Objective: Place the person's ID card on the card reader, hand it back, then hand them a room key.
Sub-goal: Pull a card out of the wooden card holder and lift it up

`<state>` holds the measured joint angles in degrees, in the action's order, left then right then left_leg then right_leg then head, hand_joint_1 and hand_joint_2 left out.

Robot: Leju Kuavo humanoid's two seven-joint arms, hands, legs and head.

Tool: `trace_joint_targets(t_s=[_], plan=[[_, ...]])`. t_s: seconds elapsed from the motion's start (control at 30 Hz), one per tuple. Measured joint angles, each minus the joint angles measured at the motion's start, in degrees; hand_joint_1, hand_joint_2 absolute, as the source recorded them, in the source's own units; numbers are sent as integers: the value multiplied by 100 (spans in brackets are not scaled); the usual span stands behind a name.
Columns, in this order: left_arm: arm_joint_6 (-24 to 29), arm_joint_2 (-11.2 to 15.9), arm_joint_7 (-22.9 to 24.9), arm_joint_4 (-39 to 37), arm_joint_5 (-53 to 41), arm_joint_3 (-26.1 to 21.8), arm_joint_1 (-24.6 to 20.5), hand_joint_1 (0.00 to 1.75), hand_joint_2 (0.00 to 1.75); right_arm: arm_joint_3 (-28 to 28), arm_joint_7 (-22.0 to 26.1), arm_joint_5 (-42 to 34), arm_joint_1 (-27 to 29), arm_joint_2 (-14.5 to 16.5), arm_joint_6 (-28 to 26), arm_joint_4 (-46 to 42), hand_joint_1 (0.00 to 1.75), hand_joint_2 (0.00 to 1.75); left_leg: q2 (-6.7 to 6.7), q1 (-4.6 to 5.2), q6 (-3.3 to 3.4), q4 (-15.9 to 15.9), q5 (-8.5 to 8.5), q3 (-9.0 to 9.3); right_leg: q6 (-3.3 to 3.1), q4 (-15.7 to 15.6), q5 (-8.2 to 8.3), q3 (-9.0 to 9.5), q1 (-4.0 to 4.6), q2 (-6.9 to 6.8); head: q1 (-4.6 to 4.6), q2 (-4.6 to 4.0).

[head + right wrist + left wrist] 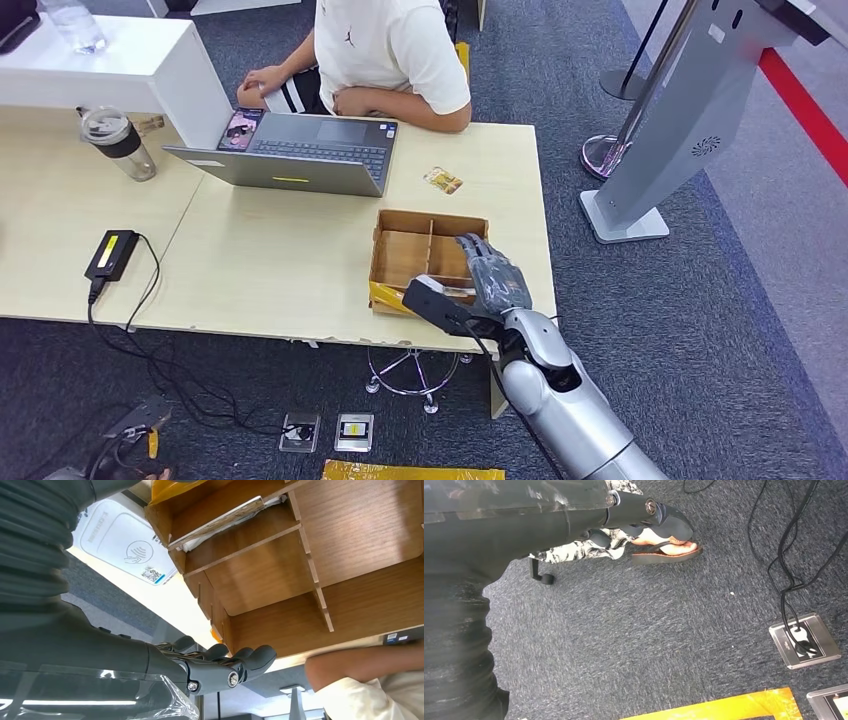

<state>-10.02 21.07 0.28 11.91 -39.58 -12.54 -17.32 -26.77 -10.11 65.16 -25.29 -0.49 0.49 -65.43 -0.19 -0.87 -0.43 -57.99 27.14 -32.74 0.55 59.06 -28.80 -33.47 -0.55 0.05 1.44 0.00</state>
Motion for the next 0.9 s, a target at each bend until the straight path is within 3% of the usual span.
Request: trace_joint_targets(t_s=[0.37,0.5,0.9], plan=[[0,0,0,0,-17,-1,-3,0,175,-1,30,23,-3,70,-31,99,17,175,0,0,0,0,0,0,0,0,0,0,0,-1,0,0],[1,0,0,0,-19,-3,-3,0,175,-7,49,38,-3,75,-39,131,37,175,0,0,0,0,0,-1,0,0,0,0,0,-2,0,0],[1,2,0,0,-23,-3,-2,0,175,-28,98,67,-2,121,-95,199,72,175,0,0,0,0,0,-1,0,0,0,0,0,-1,0,0]])
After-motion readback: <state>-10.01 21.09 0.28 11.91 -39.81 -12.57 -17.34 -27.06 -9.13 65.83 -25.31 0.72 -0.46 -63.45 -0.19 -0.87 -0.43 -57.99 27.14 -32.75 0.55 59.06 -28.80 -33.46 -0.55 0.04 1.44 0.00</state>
